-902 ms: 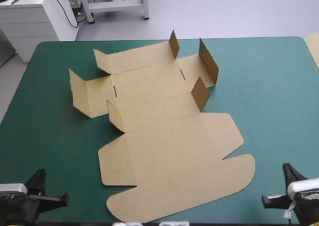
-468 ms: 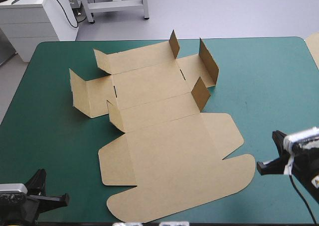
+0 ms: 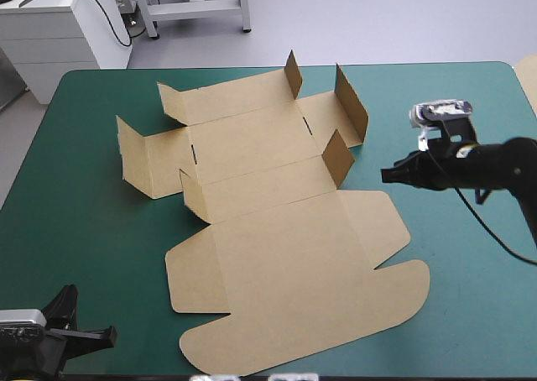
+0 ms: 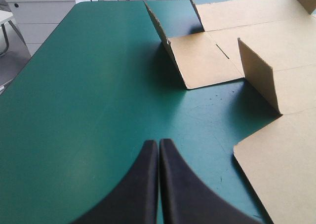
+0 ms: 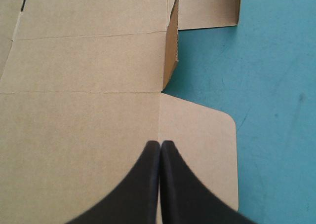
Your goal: Fold the box
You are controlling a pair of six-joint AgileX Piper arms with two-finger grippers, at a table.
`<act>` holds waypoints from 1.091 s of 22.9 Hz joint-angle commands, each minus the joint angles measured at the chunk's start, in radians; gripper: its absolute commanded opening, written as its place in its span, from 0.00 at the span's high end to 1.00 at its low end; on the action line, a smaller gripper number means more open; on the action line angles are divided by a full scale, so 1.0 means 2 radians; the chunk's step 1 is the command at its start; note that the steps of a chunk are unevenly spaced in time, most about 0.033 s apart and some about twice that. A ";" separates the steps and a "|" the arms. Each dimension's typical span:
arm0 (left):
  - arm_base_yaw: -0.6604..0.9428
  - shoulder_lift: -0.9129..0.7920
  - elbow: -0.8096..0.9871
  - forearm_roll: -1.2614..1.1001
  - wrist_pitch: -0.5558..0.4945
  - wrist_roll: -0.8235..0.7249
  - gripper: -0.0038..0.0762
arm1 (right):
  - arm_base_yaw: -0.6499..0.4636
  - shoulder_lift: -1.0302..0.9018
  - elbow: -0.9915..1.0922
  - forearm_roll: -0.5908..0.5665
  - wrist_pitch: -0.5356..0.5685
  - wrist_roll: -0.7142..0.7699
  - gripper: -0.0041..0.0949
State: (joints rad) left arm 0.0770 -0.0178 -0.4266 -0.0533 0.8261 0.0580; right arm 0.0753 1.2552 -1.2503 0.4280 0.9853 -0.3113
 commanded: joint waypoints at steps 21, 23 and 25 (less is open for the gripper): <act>0.001 -0.003 -0.012 -0.005 -0.039 -0.002 0.96 | 0.091 0.375 -0.433 -0.162 0.130 0.056 0.10; 0.001 -0.003 -0.012 -0.005 -0.039 -0.002 0.96 | 0.091 0.388 -0.433 -0.143 0.130 0.056 0.10; 0.001 -0.003 -0.012 -0.005 -0.039 -0.002 0.96 | 0.091 0.401 -0.433 -0.139 0.130 0.054 0.12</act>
State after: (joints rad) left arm 0.0770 -0.0178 -0.4266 -0.0533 0.8261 0.0580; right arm 0.2585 2.0964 -2.0850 0.1333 1.2427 -0.1935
